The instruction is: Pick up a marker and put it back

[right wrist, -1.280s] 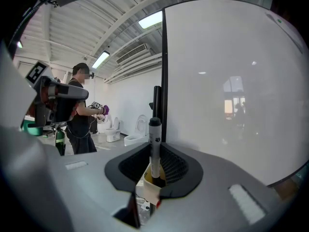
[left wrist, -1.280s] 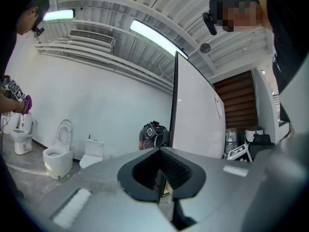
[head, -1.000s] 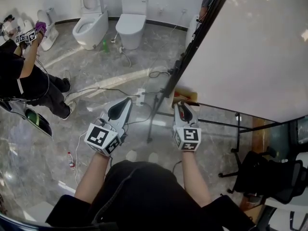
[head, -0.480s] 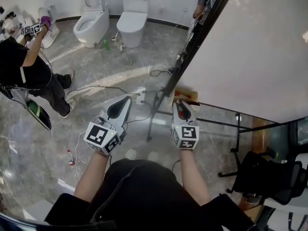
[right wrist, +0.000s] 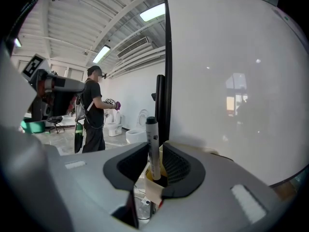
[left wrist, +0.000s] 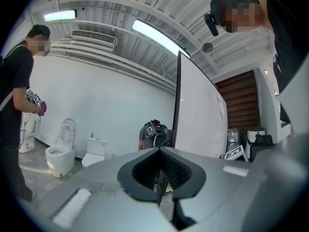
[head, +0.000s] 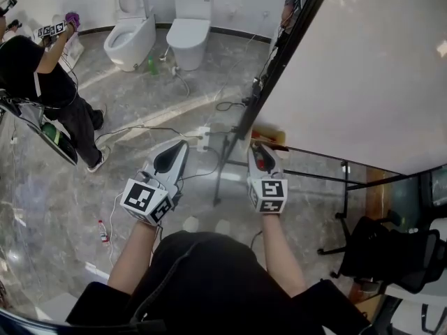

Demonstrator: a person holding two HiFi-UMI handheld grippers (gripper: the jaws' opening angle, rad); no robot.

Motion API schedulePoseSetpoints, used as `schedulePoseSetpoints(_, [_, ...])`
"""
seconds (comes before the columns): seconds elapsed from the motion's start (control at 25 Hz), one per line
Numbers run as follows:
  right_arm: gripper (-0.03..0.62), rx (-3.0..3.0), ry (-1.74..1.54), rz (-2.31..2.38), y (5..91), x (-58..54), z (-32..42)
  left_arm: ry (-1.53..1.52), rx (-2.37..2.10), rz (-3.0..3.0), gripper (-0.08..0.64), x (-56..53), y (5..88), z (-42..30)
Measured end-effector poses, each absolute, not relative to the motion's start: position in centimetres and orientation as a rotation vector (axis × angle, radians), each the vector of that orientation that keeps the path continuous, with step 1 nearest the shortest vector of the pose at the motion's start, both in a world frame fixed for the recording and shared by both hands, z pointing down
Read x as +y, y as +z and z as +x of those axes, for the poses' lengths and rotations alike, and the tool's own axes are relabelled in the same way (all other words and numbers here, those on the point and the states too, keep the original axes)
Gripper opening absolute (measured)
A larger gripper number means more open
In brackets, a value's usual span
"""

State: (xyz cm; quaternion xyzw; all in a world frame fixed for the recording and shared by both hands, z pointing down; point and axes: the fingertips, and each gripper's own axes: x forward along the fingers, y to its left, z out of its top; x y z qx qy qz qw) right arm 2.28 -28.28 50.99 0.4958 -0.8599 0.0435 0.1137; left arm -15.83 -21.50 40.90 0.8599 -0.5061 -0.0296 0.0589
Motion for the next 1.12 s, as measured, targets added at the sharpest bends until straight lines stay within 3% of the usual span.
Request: schedulePoseSetpoints(1.12, [0.17,-2.554,0.075,1.397,49.6,-25.9,1.2,-0.114,-1.465,2.648,0.006,-21.2,40.3,-14.6])
